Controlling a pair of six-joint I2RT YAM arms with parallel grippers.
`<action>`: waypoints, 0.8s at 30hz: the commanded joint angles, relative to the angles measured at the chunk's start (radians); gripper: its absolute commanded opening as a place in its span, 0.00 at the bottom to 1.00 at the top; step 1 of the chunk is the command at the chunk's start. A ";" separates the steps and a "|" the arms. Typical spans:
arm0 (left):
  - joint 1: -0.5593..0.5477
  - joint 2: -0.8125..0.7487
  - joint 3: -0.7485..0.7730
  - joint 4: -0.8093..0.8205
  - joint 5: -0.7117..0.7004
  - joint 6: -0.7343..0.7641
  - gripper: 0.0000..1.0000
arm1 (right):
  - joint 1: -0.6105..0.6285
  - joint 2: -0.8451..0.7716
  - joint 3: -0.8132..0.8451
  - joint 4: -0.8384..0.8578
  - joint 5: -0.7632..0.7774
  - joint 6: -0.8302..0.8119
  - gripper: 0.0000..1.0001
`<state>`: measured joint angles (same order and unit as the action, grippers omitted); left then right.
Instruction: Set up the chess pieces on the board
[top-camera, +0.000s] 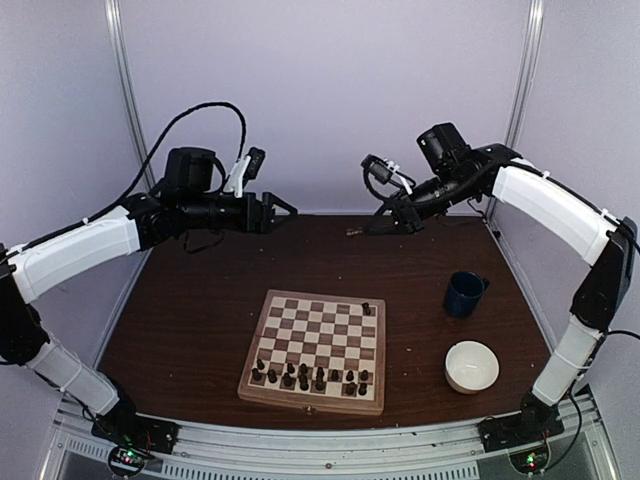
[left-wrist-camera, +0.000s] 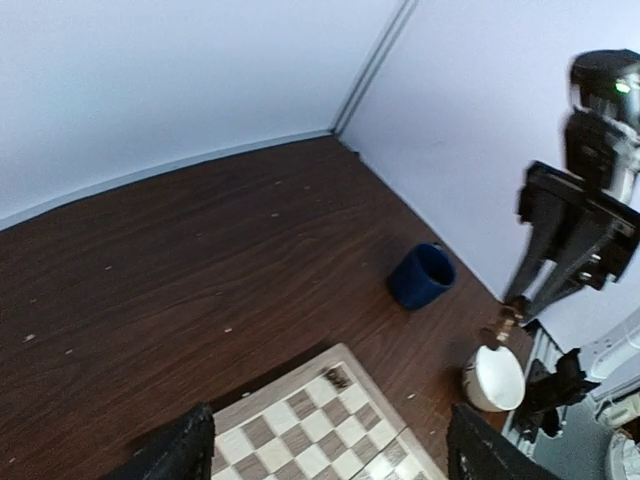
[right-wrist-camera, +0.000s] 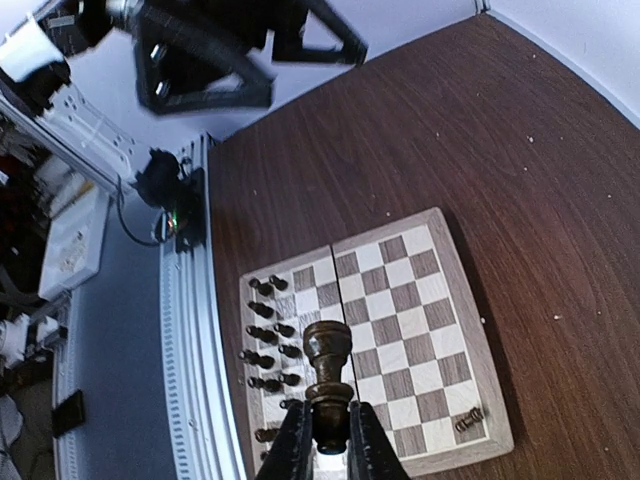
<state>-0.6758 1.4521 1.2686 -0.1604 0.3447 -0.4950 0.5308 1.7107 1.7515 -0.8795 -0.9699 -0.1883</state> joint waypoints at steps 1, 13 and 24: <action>0.100 0.001 0.048 -0.272 -0.111 0.152 0.82 | 0.089 -0.034 0.040 -0.218 0.267 -0.247 0.12; 0.137 -0.208 -0.142 -0.203 -0.576 0.248 0.98 | 0.455 0.083 0.017 -0.375 0.654 -0.467 0.11; 0.136 -0.231 -0.147 -0.200 -0.563 0.243 0.98 | 0.637 0.240 0.061 -0.437 0.789 -0.506 0.10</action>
<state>-0.5396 1.2362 1.1252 -0.3904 -0.2050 -0.2657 1.1355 1.9259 1.7748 -1.2701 -0.2584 -0.6697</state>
